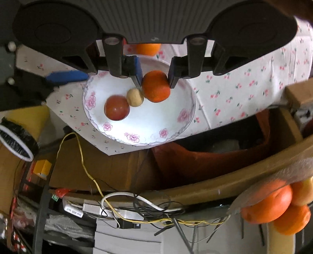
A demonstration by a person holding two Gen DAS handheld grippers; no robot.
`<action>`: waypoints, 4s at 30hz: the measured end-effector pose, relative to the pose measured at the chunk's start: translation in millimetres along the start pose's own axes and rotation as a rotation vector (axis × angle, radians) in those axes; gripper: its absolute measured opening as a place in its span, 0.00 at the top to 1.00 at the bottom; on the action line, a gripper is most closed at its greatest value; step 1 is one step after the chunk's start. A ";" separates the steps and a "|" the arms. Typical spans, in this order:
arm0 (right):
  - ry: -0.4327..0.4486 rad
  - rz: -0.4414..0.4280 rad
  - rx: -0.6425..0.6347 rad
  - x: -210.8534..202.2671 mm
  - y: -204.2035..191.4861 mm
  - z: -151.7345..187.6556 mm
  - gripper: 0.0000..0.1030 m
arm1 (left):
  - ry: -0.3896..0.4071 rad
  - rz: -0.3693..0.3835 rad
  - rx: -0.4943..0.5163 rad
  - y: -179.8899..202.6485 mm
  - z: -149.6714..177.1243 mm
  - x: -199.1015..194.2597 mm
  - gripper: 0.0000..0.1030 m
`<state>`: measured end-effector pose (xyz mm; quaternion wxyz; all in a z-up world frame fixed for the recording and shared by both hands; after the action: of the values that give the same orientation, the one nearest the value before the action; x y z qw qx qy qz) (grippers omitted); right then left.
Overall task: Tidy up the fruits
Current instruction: 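Lower the mandarin into the bowl and open the left gripper, then grasp a red tomato with the left gripper while the right gripper grasps another red tomato, then carry both red tomatoes into the bowl and open both grippers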
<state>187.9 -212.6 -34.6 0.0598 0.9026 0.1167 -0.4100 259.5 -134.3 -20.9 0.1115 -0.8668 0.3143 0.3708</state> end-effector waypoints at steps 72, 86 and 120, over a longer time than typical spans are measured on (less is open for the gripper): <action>-0.079 0.060 -0.075 -26.1 -36.3 63.5 0.44 | -0.094 -0.058 0.041 13.6 133.2 -67.8 0.65; -0.101 0.088 -0.062 -27.6 -35.6 58.3 0.73 | -0.106 -0.055 0.020 17.2 128.0 -65.6 0.68; -0.042 0.154 0.041 39.7 49.6 -23.6 0.71 | -0.013 -0.042 -0.037 11.9 3.3 16.6 0.69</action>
<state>243.1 -249.3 -48.4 0.0754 0.9011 0.0372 -0.4254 259.0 -149.8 -34.6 0.1052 -0.8726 0.2884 0.3800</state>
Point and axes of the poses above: each gripper's, at about its wrist camera, not at the fingertips, and x roughly the way its jaws point, y to its right, z to its underside, the point moved 4 cm from there along x, roughly the way its jaws point, and after that the axes turned 1 degree about -y, right-handed, at the moved point
